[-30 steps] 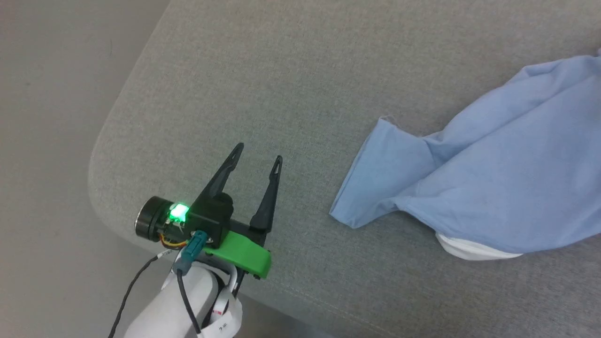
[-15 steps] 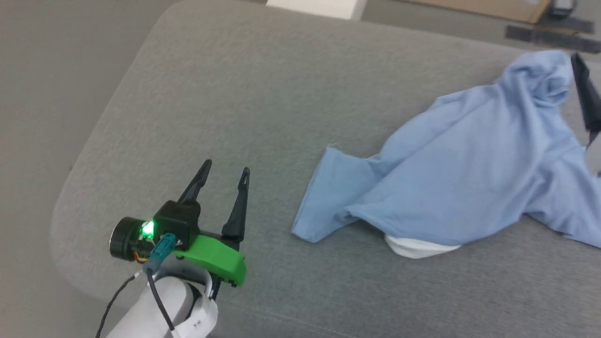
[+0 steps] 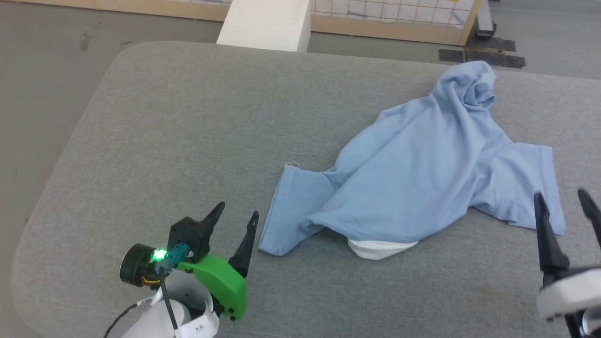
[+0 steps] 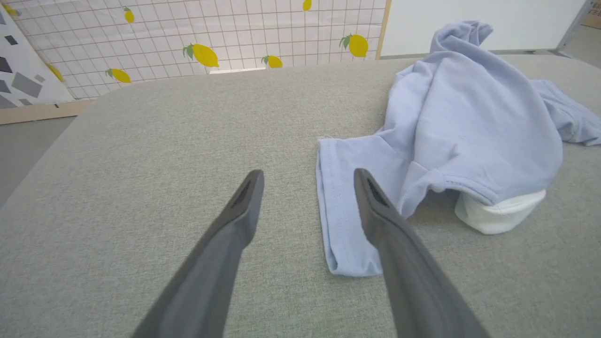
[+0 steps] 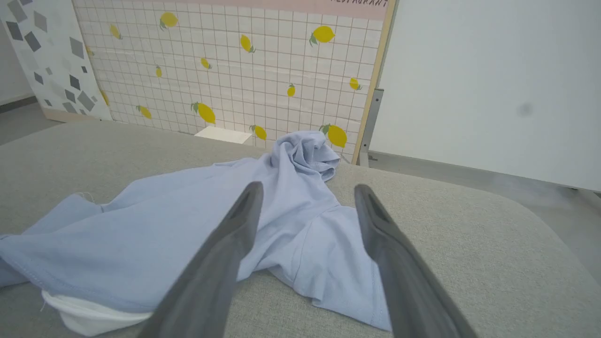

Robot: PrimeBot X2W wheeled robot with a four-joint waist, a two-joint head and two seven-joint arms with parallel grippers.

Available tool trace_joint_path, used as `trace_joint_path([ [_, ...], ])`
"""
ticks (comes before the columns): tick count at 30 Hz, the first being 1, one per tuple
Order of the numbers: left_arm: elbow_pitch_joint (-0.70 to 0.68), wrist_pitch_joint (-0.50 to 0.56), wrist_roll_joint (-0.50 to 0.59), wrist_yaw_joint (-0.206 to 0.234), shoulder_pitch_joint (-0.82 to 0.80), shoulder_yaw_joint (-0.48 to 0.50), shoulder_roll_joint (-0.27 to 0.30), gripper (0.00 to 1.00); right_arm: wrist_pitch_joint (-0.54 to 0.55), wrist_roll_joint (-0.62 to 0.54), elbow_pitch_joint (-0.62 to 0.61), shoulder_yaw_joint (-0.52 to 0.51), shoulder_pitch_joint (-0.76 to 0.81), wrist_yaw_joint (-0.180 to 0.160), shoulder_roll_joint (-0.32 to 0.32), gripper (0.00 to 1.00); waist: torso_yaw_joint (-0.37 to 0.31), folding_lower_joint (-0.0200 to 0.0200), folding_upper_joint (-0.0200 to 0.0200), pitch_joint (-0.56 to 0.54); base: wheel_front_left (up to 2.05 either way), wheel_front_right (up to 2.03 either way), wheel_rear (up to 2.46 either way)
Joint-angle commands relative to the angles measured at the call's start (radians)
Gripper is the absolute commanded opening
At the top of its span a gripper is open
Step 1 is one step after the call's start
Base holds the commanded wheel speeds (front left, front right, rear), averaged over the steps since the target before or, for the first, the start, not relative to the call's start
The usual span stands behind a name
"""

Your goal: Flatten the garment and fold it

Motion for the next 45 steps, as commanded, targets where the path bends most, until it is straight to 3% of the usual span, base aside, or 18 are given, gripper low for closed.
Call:
trace_joint_path([
  [1, -0.003, 0.029, -0.005, -0.008, 0.008, -0.006, 0.020, 1.00, 0.005, -0.022, -0.040, -0.025, 0.054, -0.002, 0.039, 1.00, -0.028, 0.0001, 0.0000, 0.000, 0.00, 0.00, 0.00],
  [6, -0.027, 0.159, -0.049, -0.022, -0.003, -0.016, 0.050, 1.00, 0.013, -0.039, -0.097, -0.072, 0.094, -0.002, 0.086, 1.00, -0.060, 0.0001, 0.0000, 0.020, 0.00, 0.00, 0.00],
  [10, -0.056, 0.338, -0.100, -0.030, -0.034, -0.031, 0.080, 1.00, 0.018, -0.039, -0.125, -0.077, 0.089, -0.002, 0.093, 1.00, -0.082, 0.0001, 0.0000, 0.049, 0.00, 0.00, 0.00],
  [17, -0.060, 0.572, -0.153, -0.003, -0.099, -0.042, 0.108, 1.00, 0.015, -0.049, -0.136, -0.078, 0.073, -0.002, 0.102, 1.00, -0.115, 0.0001, 0.0000, 0.104, 0.00, 0.00, 0.00],
  [25, -0.014, 0.648, -0.112, 0.010, -0.140, -0.078, 0.133, 1.00, 0.000, -0.072, -0.122, -0.060, 0.067, -0.002, 0.106, 1.00, -0.145, 0.0001, 0.0000, 0.151, 0.00, 0.00, 0.00],
  [35, 0.044, 0.704, -0.143, 0.010, -0.129, -0.105, 0.107, 1.00, -0.016, -0.085, -0.120, -0.067, 0.053, -0.002, 0.114, 1.00, -0.155, 0.0001, 0.0000, 0.199, 0.00, 0.00, 0.00],
  [36, 0.046, 0.728, -0.164, -0.001, -0.122, -0.113, 0.102, 0.81, -0.017, -0.086, -0.120, -0.069, 0.050, -0.002, 0.114, 1.00, -0.154, 0.0001, 0.0000, 0.202, 0.00, 0.00, 0.00],
  [37, 0.047, 0.745, -0.180, -0.008, -0.116, -0.117, 0.099, 0.30, -0.017, -0.087, -0.119, -0.071, 0.048, -0.002, 0.114, 1.00, -0.153, 0.0001, 0.0000, 0.202, 0.00, 0.00, 0.00],
  [38, 0.045, 0.764, -0.196, -0.015, -0.111, -0.122, 0.095, 0.00, -0.016, -0.088, -0.118, -0.074, 0.045, -0.002, 0.112, 1.00, -0.150, 0.0001, 0.0000, 0.201, 0.00, 0.00, 0.00],
  [41, 0.041, 0.784, -0.214, -0.017, -0.104, -0.125, 0.092, 0.00, -0.013, -0.083, -0.113, -0.085, 0.038, -0.002, 0.109, 1.00, -0.141, 0.0001, 0.0000, 0.190, 0.00, 0.00, 0.00],
  [45, 0.037, 0.736, -0.214, 0.005, -0.101, -0.097, 0.087, 0.00, 0.003, -0.075, -0.109, -0.087, 0.030, -0.002, 0.088, 1.00, -0.125, 0.0001, 0.0000, 0.166, 0.00, 0.00, 0.00],
])
